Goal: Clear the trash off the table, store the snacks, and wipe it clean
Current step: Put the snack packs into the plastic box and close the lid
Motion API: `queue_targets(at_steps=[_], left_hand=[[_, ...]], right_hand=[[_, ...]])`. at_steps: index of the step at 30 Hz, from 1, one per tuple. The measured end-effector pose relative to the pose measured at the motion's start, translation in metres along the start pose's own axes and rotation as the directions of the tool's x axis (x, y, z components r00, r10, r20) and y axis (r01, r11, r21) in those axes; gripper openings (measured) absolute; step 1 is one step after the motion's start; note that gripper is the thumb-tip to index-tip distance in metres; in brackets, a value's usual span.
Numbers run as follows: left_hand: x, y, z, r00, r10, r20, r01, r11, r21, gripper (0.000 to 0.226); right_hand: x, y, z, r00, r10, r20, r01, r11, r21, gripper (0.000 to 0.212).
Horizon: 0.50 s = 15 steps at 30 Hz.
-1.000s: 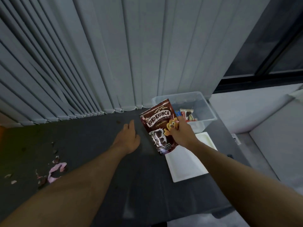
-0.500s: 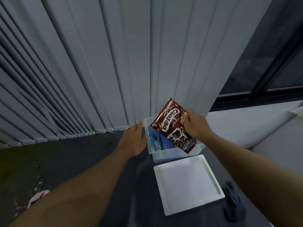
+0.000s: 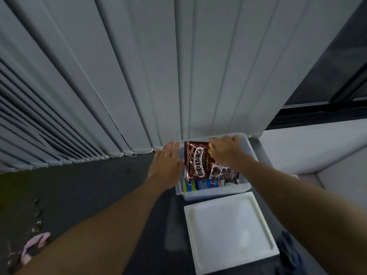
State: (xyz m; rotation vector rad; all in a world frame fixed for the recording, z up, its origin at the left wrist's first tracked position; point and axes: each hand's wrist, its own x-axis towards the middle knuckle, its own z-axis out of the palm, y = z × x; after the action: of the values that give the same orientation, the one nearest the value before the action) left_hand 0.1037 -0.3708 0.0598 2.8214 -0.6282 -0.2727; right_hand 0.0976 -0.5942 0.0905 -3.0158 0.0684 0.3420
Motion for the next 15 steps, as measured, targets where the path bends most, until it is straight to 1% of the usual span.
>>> queue_targets(at_steps=[2,5,7,8,10,12,13,14,15], left_hand=[[0.006,0.0,0.005,1.0,0.009,0.007,-0.01,1.0,0.017,0.065],[0.012,-0.002,0.015,1.0,0.009,0.007,-0.009,1.0,0.016,0.067],[0.015,-0.005,0.021,1.0,0.005,0.007,-0.005,1.0,0.0,0.068],[0.016,-0.006,0.023,1.0,0.005,0.001,-0.005,1.0,0.0,0.067],[0.017,-0.008,0.027,1.0,0.001,-0.01,-0.001,1.0,0.015,0.067],[0.019,-0.008,0.028,1.0,-0.006,-0.005,0.006,1.0,0.019,0.066],[0.019,-0.008,0.028,1.0,-0.006,0.0,0.006,1.0,0.025,0.066],[0.02,-0.008,0.028,1.0,-0.005,0.003,0.005,0.999,0.035,0.065],[0.02,-0.009,0.028,1.0,-0.002,0.003,0.001,0.999,0.044,0.065]], right_hand=[[0.011,-0.001,0.014,0.996,-0.024,0.083,0.025,1.0,-0.003,0.01],[0.022,-0.004,0.034,0.977,-0.06,0.204,0.062,0.998,-0.004,0.012],[0.026,-0.007,0.046,0.98,-0.057,0.192,0.048,0.998,0.049,0.014],[0.028,-0.008,0.054,0.985,-0.053,0.166,0.039,0.995,0.087,0.023],[0.031,-0.008,0.068,0.989,-0.063,0.137,0.04,0.986,0.163,0.052],[0.033,-0.007,0.082,0.976,-0.154,0.157,0.119,0.97,0.21,0.071],[0.033,-0.006,0.088,0.961,-0.201,0.192,0.167,0.97,0.179,0.075],[0.032,-0.006,0.095,0.948,-0.217,0.234,0.192,0.974,0.123,0.078],[0.031,-0.007,0.101,0.942,-0.199,0.272,0.188,0.98,0.066,0.081]])
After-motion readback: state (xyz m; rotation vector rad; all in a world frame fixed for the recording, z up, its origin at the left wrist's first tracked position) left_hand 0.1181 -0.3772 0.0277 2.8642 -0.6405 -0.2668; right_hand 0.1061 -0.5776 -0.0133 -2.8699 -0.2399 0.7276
